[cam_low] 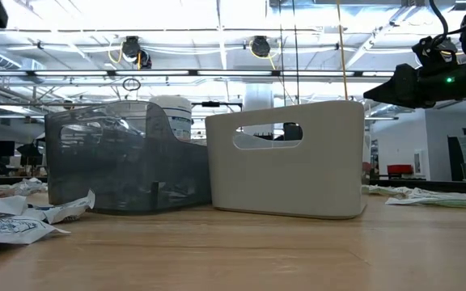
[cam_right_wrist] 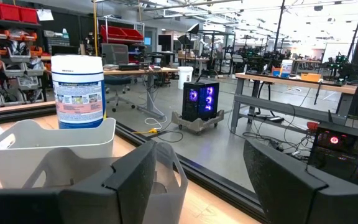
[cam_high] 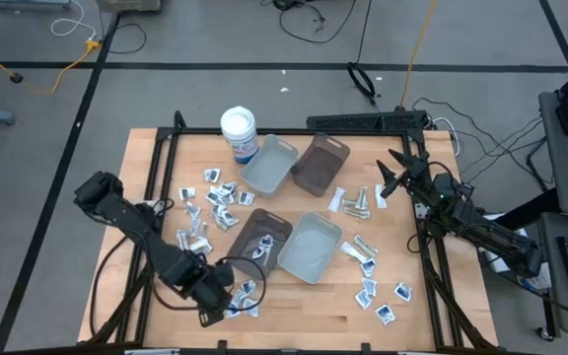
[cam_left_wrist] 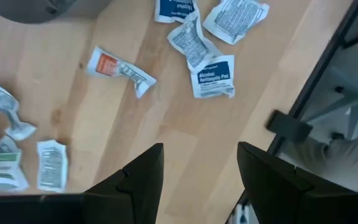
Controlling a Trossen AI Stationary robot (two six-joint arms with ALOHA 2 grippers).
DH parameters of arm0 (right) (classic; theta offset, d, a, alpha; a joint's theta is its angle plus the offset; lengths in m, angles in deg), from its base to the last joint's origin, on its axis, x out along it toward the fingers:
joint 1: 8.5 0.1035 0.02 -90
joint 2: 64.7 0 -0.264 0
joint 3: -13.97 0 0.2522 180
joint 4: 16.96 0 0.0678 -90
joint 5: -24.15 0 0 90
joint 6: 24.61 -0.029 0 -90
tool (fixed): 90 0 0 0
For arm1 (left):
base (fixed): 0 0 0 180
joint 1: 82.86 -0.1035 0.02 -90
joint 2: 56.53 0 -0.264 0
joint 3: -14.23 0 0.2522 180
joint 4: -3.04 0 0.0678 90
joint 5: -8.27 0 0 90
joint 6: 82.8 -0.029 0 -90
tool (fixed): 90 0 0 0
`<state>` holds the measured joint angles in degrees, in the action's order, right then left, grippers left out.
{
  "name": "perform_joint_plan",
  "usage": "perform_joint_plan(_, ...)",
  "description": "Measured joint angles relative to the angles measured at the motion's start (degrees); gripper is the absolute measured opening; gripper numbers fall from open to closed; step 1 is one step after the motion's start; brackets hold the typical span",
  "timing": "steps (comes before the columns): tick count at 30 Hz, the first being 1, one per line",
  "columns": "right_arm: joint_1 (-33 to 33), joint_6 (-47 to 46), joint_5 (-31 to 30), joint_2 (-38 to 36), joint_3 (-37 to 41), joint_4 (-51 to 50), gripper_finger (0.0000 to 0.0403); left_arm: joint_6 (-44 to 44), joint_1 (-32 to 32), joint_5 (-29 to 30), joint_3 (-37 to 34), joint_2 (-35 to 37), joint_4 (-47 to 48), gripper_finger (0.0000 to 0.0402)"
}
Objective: Pick & Place First Aid Supplies
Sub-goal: Put the blue alcohol pad into the bottom black bin
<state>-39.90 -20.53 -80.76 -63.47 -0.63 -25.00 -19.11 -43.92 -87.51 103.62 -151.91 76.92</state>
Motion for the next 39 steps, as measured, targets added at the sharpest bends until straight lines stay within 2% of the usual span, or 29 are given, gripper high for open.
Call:
perform_joint_plan(7,-0.02,0.0,0.01,0.02,0.01,0.02,0.0238,0.41,0.07,0.33,-0.04,-6.25,-1.94,0.0209)
perform_joint_plan(21,0.0,0.01,-0.01,0.0,0.0,0.02,0.0238,1.56,0.2,0.17,-0.04,-16.44,-12.72,0.0209)
perform_joint_plan(29,-0.02,0.01,0.01,0.02,0.02,0.0,0.0238,1.41,0.31,-0.62,0.04,-18.16,-13.99,0.0207)
perform_joint_plan(33,0.0,-0.01,0.0,0.0,0.01,0.02,0.0238,1.39,0.31,-0.2,0.04,-18.22,-13.9,0.0169)
perform_joint_plan(39,-0.02,0.0,-0.01,0.02,0.01,0.01,0.0238,1.26,0.29,-0.15,0.02,-18.29,-13.83,0.0058)
